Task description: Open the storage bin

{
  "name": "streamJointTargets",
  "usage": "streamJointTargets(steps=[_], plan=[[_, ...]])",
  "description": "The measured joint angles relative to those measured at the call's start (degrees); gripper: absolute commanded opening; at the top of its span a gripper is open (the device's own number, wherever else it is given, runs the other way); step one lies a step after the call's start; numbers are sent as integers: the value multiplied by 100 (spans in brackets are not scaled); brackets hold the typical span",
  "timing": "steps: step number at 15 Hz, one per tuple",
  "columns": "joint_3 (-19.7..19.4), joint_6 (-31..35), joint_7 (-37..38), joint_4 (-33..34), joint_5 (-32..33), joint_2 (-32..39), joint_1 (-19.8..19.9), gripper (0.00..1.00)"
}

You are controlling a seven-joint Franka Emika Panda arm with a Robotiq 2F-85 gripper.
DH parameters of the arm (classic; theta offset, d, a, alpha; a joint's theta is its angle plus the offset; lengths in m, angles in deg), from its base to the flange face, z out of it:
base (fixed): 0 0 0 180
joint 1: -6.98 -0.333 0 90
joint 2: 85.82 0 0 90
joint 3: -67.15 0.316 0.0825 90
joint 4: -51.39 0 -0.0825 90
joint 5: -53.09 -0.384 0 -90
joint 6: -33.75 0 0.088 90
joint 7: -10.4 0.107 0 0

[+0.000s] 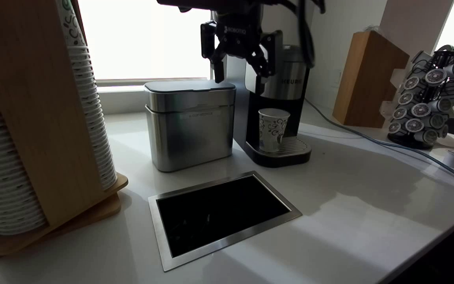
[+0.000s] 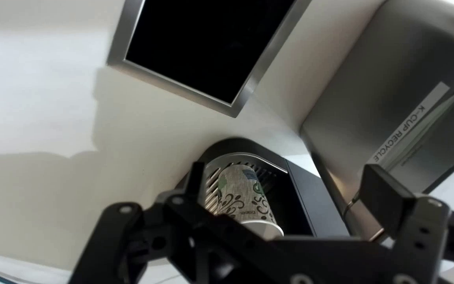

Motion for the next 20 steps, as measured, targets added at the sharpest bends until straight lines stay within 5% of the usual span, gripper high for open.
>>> streamJointTargets(steps=[7, 12, 17, 20], plan=[[-327, 931, 2114, 106, 436, 275, -502, 100], [-577, 2502, 2910, -864, 2131, 47, -530, 100], [-603, 2742, 3045, -1140, 2694, -18, -518, 100], [-661, 2921, 3878, -1151, 3115, -23, -496, 100]])
